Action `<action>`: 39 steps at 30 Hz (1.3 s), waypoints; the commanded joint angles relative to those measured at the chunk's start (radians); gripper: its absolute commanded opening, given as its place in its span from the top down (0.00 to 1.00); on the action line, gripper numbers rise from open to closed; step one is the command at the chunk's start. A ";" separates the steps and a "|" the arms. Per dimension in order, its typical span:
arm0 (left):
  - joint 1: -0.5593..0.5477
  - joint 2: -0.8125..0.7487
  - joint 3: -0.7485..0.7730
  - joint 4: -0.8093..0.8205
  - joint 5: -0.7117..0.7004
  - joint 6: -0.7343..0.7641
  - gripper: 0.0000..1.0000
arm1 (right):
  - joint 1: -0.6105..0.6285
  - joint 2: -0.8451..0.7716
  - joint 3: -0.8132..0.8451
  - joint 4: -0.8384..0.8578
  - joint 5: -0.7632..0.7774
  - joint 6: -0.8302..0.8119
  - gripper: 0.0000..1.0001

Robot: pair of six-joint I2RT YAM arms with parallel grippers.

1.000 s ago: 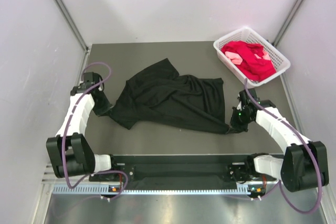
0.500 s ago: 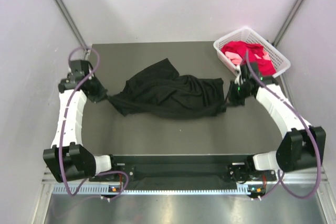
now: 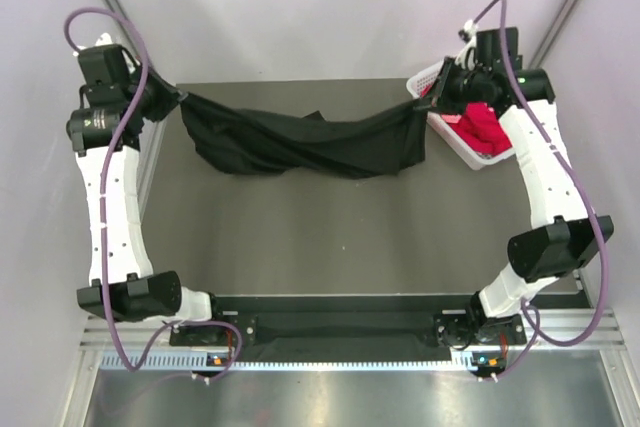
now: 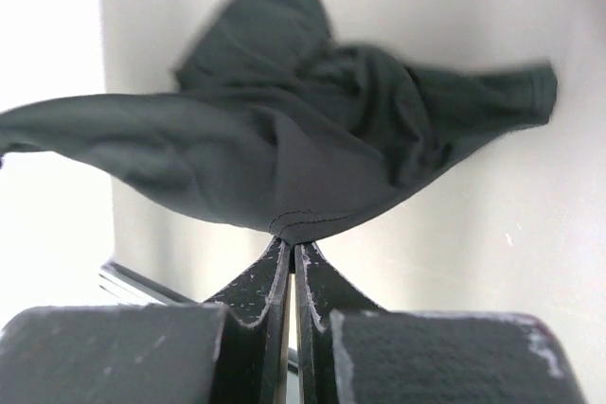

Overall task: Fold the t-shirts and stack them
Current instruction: Flatten the tshirt out

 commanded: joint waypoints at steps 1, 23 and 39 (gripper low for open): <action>0.007 -0.049 0.086 0.052 0.010 -0.041 1.00 | -0.009 -0.040 0.122 -0.049 -0.026 0.025 1.00; -0.002 -0.265 -0.451 -0.028 -0.127 0.060 1.00 | 0.020 -0.335 -0.599 -0.028 -0.184 0.020 0.98; 0.000 0.180 -0.393 0.021 -0.176 0.199 1.00 | 0.060 0.240 -0.214 0.059 -0.129 -0.106 0.68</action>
